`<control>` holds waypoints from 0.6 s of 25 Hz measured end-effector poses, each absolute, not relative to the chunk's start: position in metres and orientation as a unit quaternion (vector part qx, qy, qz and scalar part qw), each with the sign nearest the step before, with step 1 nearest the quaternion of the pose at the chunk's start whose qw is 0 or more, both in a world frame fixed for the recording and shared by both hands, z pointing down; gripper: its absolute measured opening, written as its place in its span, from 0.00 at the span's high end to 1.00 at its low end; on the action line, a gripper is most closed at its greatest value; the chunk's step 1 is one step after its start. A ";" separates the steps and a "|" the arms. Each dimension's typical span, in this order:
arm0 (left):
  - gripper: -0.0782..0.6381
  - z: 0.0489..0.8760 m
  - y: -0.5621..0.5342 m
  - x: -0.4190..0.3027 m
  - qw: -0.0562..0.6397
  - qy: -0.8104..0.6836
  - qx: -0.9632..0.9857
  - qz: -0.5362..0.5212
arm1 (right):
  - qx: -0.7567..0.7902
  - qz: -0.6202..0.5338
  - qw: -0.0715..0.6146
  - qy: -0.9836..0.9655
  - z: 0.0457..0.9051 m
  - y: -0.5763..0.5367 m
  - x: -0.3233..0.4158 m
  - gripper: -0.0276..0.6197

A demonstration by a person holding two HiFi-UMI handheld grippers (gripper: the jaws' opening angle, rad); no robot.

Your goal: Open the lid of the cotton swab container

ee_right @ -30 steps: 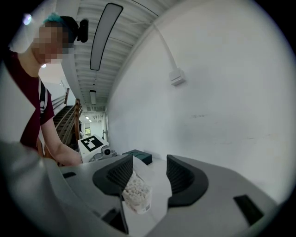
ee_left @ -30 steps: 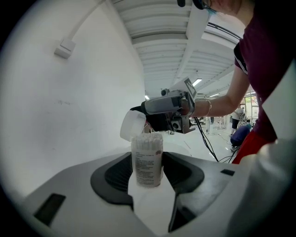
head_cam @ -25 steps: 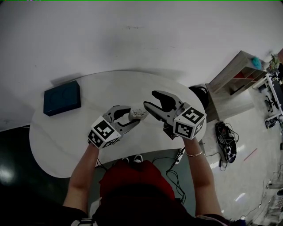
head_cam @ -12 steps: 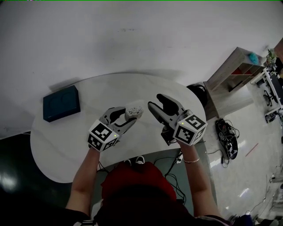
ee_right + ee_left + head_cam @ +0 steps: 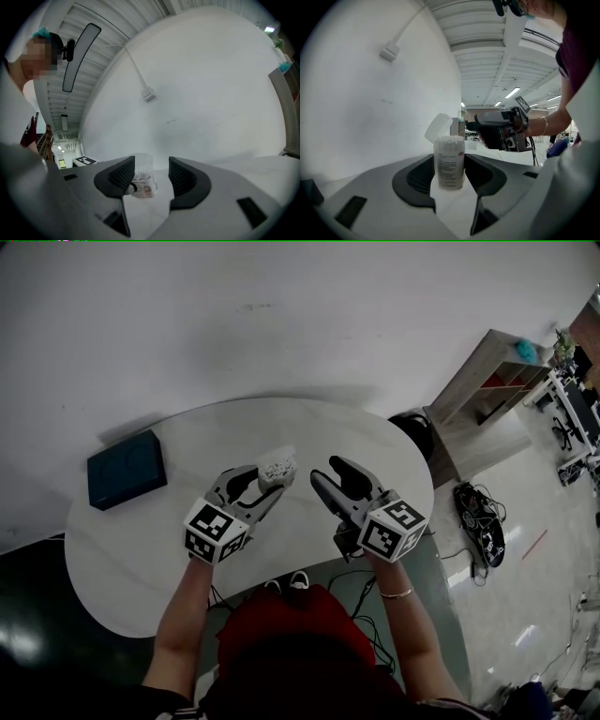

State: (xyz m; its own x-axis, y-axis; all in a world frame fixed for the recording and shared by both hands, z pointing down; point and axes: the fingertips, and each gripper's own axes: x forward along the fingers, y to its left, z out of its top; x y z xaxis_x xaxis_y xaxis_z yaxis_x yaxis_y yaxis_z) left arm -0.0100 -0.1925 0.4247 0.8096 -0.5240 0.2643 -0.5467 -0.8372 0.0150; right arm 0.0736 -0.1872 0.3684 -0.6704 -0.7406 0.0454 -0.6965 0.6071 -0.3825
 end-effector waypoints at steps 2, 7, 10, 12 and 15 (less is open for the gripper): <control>0.58 0.424 -0.192 -0.010 0.045 -0.285 0.949 0.124 | -0.409 -0.189 0.056 0.891 0.374 -0.183 0.072 0.59; 0.58 0.422 -0.191 -0.010 0.044 -0.295 0.947 0.120 | -0.423 -0.182 0.047 0.886 0.381 -0.175 0.070 0.62; 0.58 0.421 -0.189 -0.012 0.046 -0.300 0.945 0.118 | -0.434 -0.169 0.041 0.884 0.383 -0.170 0.069 0.73; 0.58 0.421 -0.187 -0.014 0.047 -0.305 0.944 0.116 | -0.440 -0.162 0.036 0.883 0.384 -0.166 0.068 0.80; 0.58 0.421 -0.185 -0.020 0.046 -0.311 0.942 0.116 | -0.444 -0.152 0.028 0.883 0.385 -0.160 0.064 0.87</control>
